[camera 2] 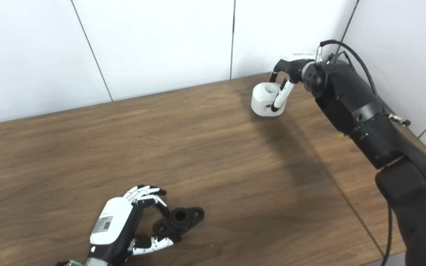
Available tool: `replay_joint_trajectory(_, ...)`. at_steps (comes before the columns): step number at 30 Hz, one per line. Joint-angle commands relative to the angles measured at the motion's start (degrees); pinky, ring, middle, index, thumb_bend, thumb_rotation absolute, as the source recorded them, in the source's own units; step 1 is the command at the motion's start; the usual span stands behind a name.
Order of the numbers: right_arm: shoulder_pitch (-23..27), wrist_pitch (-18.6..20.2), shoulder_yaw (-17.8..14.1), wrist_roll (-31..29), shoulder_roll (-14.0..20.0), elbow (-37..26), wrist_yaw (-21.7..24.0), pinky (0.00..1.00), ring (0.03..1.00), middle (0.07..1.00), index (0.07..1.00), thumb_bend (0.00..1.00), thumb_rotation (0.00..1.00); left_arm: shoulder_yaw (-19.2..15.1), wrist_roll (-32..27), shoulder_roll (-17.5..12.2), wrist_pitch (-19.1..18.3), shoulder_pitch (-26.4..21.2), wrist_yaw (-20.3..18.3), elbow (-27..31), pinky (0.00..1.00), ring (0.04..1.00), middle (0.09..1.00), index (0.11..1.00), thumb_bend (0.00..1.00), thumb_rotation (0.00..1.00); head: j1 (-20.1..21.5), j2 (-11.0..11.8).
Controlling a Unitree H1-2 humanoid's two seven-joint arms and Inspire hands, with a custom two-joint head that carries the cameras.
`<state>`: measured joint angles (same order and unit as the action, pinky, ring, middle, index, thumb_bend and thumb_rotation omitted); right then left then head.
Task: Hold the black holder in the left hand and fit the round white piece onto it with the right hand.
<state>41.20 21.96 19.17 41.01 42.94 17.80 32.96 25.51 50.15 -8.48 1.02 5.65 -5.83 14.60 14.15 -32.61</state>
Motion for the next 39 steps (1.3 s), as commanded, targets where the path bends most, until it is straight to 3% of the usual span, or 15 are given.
replay_joint_trajectory(1, 2.06, -1.10, -1.01, 0.13, 1.53, -0.75, -1.21, 1.00, 1.000, 0.921, 0.676, 0.87, 0.23, 0.24, -0.13, -0.62, -2.83, 1.51, -3.50, -1.53, 0.88, 0.829, 0.773, 0.485, 0.52, 0.05, -0.04, -0.04)
replay_joint_trajectory(10, 1.81, -1.67, -1.18, -0.15, 1.73, -0.40, -1.45, 1.00, 1.000, 0.904, 0.671, 0.86, 0.23, 0.23, 0.16, -0.39, -3.07, 1.47, -3.39, -1.52, 0.89, 0.833, 0.774, 0.485, 0.52, 0.05, 0.03, 0.03)
replay_joint_trajectory(17, 1.39, -2.40, -2.20, -0.90, 1.74, -1.38, -2.28, 1.00, 1.000, 0.887, 0.620, 0.79, 0.23, 0.31, 0.40, -0.27, -3.13, 1.31, -3.70, -1.31, 0.89, 0.837, 0.775, 0.485, 0.52, 0.05, -0.06, 0.06)
replay_joint_trajectory(19, 1.06, -3.51, -2.89, -1.36, 1.61, -1.54, -3.40, 1.00, 0.989, 0.870, 0.517, 0.58, 0.16, 0.25, 0.16, -0.19, -3.01, 1.26, -3.58, -1.46, 0.89, 0.837, 0.774, 0.485, 0.52, 0.05, -0.08, 0.11)
replay_joint_trajectory(21, 0.86, -5.12, -3.07, -1.53, 1.65, -1.37, -4.59, 1.00, 0.975, 0.857, 0.496, 0.54, 0.15, 0.16, 0.04, -0.05, -3.03, 1.21, -3.47, -1.55, 0.89, 0.836, 0.773, 0.485, 0.52, 0.05, -0.07, 0.16)
replay_joint_trajectory(28, 0.65, -8.92, -2.61, -0.41, 2.10, -0.54, -7.16, 1.00, 0.933, 0.828, 0.489, 0.52, 0.14, 0.19, 0.12, 0.05, -2.66, 0.84, -3.08, -2.27, 0.88, 0.834, 0.772, 0.485, 0.52, 0.05, 0.02, 0.57)
replay_joint_trajectory(39, 0.90, -8.90, -3.46, -0.01, 2.61, -2.87, -6.45, 1.00, 0.948, 0.823, 0.490, 0.52, 0.14, 0.38, 0.11, 0.66, -2.93, 0.18, -3.14, -3.21, 0.88, 0.836, 0.773, 0.485, 0.52, 0.05, -0.83, 0.47)
